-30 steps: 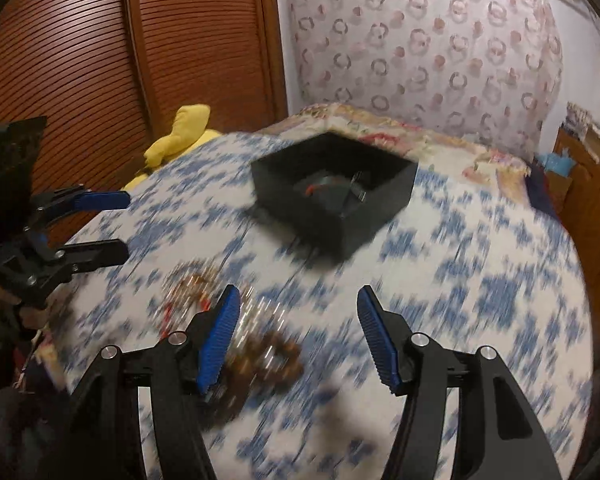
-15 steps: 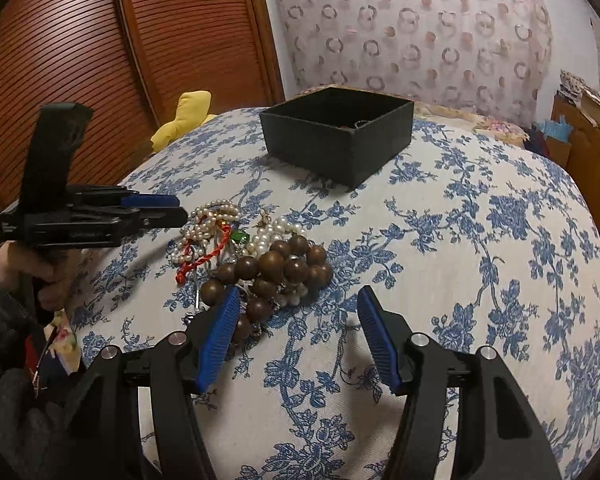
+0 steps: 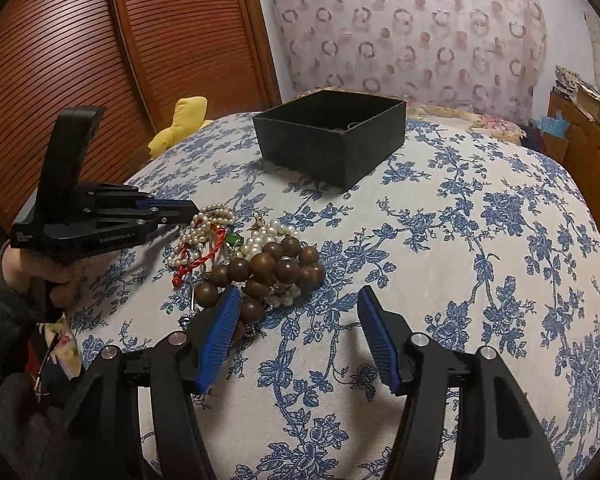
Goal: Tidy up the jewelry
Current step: 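Grasp and lift a pearl necklace with the left tool while the right tool grasps the brown bead bracelet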
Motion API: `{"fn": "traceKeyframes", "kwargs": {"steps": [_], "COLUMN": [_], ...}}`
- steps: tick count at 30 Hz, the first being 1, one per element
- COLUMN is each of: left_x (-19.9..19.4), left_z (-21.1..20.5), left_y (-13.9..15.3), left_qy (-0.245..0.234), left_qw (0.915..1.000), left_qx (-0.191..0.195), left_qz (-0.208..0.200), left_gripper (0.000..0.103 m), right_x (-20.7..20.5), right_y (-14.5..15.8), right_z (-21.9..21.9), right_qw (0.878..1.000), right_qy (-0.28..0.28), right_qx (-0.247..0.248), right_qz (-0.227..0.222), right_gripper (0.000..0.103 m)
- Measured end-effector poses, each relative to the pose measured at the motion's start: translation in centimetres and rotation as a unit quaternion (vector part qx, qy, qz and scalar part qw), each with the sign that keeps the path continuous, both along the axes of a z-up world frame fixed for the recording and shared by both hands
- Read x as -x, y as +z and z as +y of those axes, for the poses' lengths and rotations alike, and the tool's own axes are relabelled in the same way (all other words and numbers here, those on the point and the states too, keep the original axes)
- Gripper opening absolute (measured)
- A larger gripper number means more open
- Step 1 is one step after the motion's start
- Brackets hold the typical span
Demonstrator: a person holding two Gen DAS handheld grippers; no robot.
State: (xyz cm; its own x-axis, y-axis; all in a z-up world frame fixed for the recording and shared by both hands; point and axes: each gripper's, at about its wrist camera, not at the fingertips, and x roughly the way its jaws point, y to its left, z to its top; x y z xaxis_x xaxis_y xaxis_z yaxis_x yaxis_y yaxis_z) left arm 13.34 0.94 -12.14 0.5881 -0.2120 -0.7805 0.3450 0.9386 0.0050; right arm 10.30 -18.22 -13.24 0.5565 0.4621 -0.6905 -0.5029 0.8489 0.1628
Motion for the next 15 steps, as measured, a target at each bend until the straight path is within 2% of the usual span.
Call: {"fn": "traceKeyframes", "kwargs": {"steps": [2, 5, 15], "left_x": [0.2, 0.8, 2.9], "left_z": [0.0, 0.5, 2.5], "left_y": [0.3, 1.5, 8.4], "left_qy": [0.0, 0.004, 0.021], "left_qw": [0.9999, 0.9996, 0.9926], "left_qx": [-0.008, 0.008, 0.059], "left_qz": [-0.01, -0.026, -0.104], "left_gripper": [0.004, 0.004, 0.004], "right_x": [0.1, 0.2, 0.8], "right_y": [0.0, 0.0, 0.3], "right_z": [0.1, 0.4, 1.9], "right_qw": [1.0, 1.0, 1.0], "right_qy": [0.003, 0.007, 0.028], "right_qx": [0.003, 0.005, 0.011], "right_qz": [0.0, 0.0, -0.002], "right_gripper": [0.063, 0.063, 0.063]}}
